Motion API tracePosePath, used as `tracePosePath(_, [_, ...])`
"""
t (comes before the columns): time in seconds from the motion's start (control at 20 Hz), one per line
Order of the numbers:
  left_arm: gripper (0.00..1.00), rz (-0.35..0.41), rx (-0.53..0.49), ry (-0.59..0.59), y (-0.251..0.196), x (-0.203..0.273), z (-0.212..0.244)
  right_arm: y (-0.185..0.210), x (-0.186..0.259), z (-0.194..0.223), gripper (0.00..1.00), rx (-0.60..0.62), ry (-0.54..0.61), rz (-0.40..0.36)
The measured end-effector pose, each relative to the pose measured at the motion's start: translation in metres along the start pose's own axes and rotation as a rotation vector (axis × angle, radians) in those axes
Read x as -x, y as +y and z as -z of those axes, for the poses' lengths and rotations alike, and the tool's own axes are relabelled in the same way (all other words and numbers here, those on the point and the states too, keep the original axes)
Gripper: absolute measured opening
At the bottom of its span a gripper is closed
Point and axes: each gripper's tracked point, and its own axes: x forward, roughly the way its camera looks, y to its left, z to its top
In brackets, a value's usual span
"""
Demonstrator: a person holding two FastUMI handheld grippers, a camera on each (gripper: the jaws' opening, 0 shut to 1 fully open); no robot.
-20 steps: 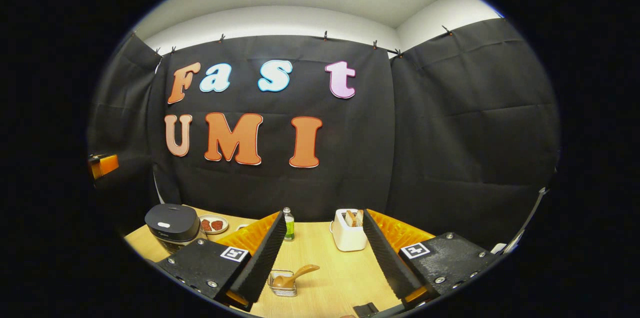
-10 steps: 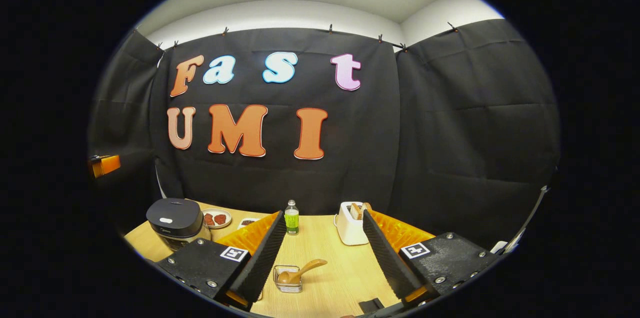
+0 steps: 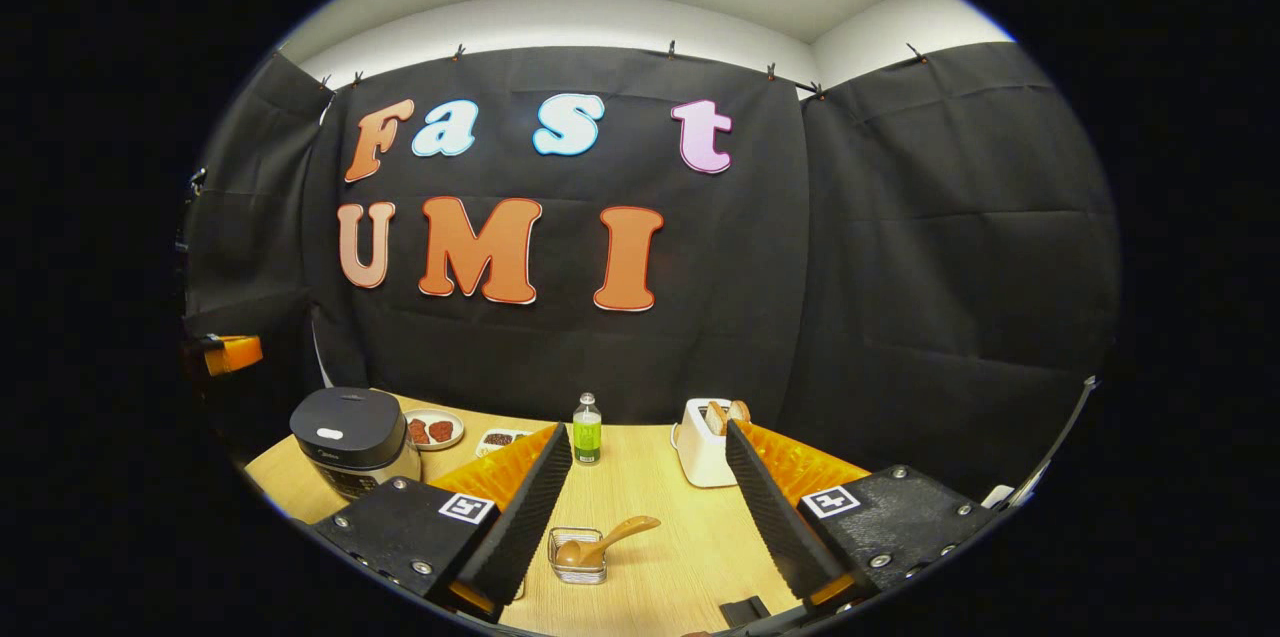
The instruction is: Close the left gripper, press the button to open the rice cooker; take a wooden spoon from the chopstick holder with the right hand, scoop a spoonful of rice and pour it into the rice cooker, then put the wooden spoon back into the chopstick holder.
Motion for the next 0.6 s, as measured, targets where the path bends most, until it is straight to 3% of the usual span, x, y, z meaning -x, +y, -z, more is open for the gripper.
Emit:
tracePosePath(0.1, [0.04,0.013,0.002,0.044,-0.005,-0.019,0.015,-0.002,-0.002,0.004,1.0,0.009,0.009,0.009])
tracePosePath(0.15, [0.04,0.014,-0.005,0.064,-0.002,-0.027,0.025,-0.003,-0.002,0.006,0.96,0.016,0.016,0.014])
tracePosePath(0.6, [0.02,-0.009,-0.042,0.251,0.013,-0.094,0.116,-0.016,-0.004,0.025,0.97,0.036,0.063,0.055])
